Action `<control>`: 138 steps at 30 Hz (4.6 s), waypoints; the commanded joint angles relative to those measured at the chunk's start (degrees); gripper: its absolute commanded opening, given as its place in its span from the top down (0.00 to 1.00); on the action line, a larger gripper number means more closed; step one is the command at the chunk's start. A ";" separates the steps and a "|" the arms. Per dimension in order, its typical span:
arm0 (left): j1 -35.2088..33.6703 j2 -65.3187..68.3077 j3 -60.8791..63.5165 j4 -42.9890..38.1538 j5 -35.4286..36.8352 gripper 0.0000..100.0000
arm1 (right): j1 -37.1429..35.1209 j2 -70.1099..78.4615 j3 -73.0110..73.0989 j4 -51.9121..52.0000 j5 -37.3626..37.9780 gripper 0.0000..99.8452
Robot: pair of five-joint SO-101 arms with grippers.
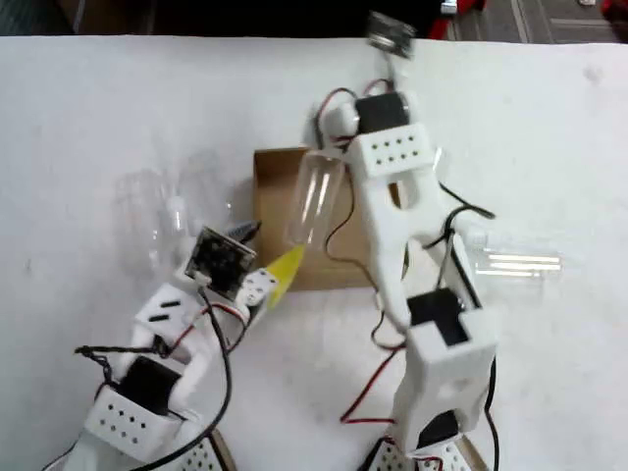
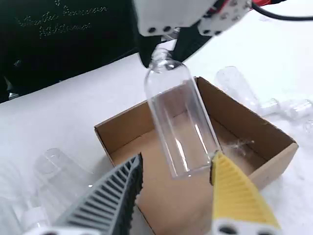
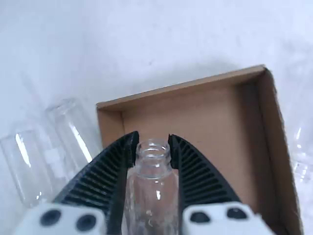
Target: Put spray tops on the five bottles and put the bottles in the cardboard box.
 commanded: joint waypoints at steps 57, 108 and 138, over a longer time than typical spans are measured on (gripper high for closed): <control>-0.92 -0.92 -0.62 -1.67 -0.88 0.79 | 9.10 -3.47 -0.97 -6.46 11.08 0.98; -1.01 -0.92 -0.44 -1.67 -1.14 0.79 | 10.24 -22.64 59.25 -69.05 34.64 0.98; -0.92 -0.92 -0.44 -1.67 -1.14 0.79 | 10.77 -18.59 58.02 -74.15 27.96 0.98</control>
